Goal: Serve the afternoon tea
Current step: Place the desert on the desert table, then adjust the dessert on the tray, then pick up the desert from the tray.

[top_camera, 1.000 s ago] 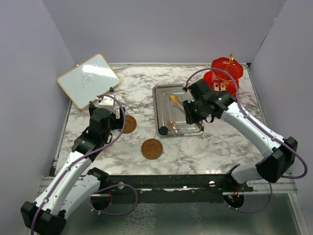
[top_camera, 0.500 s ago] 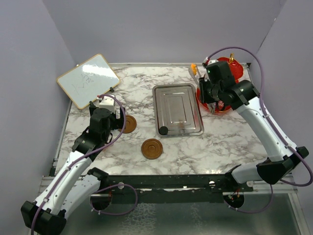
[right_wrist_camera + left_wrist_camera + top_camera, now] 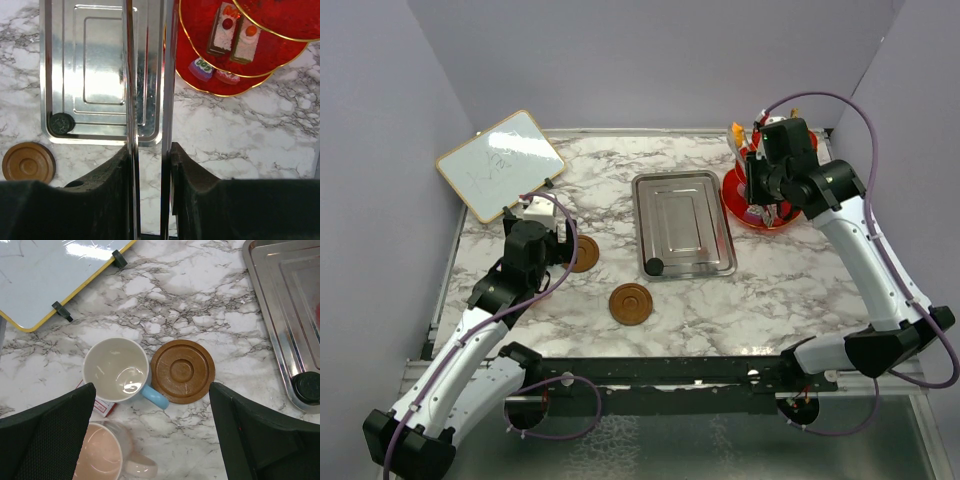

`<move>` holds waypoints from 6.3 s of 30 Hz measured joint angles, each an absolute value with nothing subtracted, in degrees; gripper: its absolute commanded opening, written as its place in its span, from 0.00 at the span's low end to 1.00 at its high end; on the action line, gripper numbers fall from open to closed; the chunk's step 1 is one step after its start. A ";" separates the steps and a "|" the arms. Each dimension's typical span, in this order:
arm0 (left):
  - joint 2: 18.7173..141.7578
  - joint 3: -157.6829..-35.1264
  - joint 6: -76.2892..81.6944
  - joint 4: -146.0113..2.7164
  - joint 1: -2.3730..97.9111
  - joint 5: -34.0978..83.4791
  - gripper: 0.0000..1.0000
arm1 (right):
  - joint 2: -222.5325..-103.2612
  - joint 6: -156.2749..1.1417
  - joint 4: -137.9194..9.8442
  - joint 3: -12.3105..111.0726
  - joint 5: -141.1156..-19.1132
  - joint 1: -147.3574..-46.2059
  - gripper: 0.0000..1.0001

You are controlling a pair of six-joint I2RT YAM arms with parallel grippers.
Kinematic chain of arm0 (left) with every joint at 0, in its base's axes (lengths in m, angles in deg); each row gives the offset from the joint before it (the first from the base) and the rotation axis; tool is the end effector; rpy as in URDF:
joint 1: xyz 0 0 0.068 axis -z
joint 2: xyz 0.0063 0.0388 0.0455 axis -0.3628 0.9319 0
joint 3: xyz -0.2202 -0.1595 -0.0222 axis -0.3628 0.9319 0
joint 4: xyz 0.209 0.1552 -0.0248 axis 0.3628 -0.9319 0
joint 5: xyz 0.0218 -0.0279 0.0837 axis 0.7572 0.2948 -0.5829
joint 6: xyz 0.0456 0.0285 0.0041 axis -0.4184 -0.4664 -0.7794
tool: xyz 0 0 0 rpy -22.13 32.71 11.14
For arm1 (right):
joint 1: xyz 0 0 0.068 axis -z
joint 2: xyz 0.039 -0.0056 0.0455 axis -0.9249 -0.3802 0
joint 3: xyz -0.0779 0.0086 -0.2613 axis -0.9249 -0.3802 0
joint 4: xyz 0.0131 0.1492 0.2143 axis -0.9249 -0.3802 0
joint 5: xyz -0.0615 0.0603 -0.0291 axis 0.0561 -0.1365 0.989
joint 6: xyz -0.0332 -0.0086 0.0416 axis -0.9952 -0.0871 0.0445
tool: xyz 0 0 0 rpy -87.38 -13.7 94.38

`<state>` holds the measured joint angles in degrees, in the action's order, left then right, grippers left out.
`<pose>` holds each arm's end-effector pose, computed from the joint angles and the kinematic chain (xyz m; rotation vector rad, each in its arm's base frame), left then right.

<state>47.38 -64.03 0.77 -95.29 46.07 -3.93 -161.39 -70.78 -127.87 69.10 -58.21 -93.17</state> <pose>0.1603 -0.0605 0.2960 0.0330 1.9666 -0.0386 0.2414 0.1056 0.4160 -0.1354 2.3818 0.0202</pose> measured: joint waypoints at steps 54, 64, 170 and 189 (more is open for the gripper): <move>48.03 -64.03 0.77 -95.29 46.09 -3.47 0.99 | -163.46 -73.11 -127.87 68.35 -60.29 -80.65 0.32; 48.36 -64.03 0.77 -95.29 46.09 -3.06 0.99 | -163.44 -73.07 -127.89 68.35 -60.31 -80.65 0.40; 47.94 -64.03 0.62 -95.29 46.09 -2.64 0.99 | -170.37 -69.38 -125.07 46.04 -70.69 -111.97 0.48; 48.03 -64.03 0.62 -95.29 46.09 -2.64 0.99 | -172.82 -70.27 -125.07 45.97 -70.82 -111.97 0.41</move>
